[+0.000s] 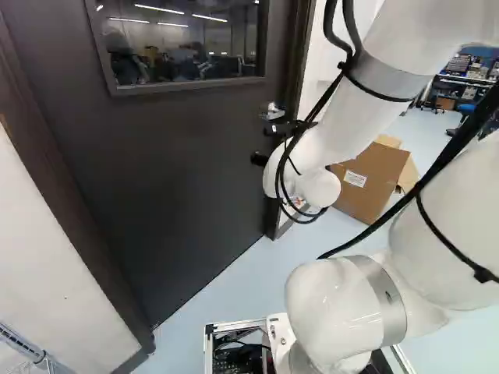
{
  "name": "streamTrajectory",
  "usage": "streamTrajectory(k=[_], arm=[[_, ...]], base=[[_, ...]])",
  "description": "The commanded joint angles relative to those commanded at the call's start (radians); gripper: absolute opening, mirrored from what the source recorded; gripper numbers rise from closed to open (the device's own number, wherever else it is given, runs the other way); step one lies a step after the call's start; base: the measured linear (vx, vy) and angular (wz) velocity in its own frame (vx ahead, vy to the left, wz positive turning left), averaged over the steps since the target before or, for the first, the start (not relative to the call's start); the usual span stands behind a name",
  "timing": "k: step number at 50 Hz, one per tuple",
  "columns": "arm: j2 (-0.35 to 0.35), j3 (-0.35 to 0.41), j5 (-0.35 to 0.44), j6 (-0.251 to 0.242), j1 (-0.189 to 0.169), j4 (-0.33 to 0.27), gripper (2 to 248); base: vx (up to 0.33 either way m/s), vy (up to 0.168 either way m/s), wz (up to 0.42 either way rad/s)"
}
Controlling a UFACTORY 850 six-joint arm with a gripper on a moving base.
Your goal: Open the door and move inside
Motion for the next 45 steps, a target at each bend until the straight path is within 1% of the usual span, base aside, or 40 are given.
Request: streamTrajectory(k=[36,45], arm=[[-0.038,-0.122,0.0,0.0,-0.012,0.0,247],[-0.058,-0.162,0.0,0.0,-0.021,0.0,247]], base=[[0.0,0.0,0.0],[0.0,0.0,0.0]])
